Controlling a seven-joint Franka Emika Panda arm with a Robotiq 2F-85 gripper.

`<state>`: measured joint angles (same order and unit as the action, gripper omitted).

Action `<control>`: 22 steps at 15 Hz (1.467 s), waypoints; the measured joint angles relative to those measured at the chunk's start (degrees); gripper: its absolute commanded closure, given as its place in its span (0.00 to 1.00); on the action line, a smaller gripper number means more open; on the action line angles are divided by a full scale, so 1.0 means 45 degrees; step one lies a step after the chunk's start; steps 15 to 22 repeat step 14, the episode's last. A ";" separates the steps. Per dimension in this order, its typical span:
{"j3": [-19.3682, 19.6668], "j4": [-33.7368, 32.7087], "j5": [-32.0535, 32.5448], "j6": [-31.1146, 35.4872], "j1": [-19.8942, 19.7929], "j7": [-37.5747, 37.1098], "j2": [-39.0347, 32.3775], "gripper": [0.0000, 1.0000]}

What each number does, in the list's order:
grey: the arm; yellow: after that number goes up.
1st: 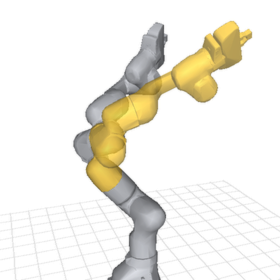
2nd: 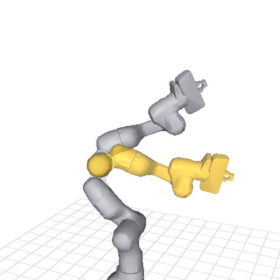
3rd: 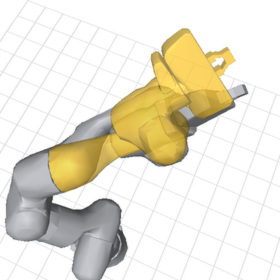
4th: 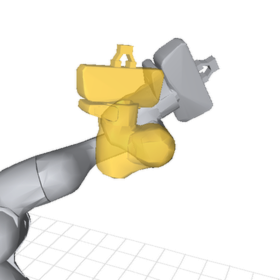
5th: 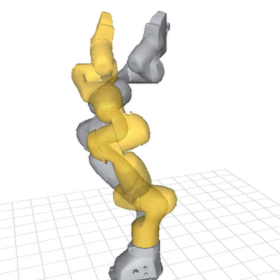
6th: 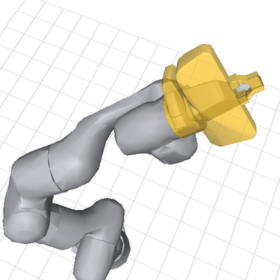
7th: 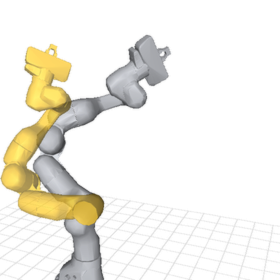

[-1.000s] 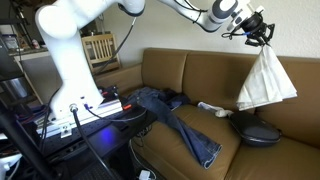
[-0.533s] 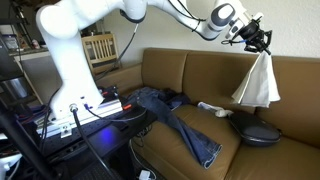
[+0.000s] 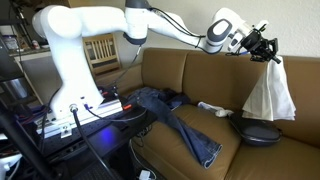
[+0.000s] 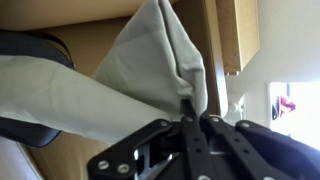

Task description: Unfold the white towel

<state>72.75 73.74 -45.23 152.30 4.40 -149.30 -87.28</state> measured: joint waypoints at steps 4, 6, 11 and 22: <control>0.0214 0.0894 0.0273 -0.1891 0.0492 0.0031 0.0103 0.48; 0.0215 0.1090 0.0511 -0.2286 0.0600 0.0036 0.0135 0.34; 0.0055 0.1002 0.1808 -0.3157 0.0712 0.0046 0.0169 0.23; -0.0409 -0.0279 0.2564 -0.4613 0.0368 0.0048 0.0208 0.06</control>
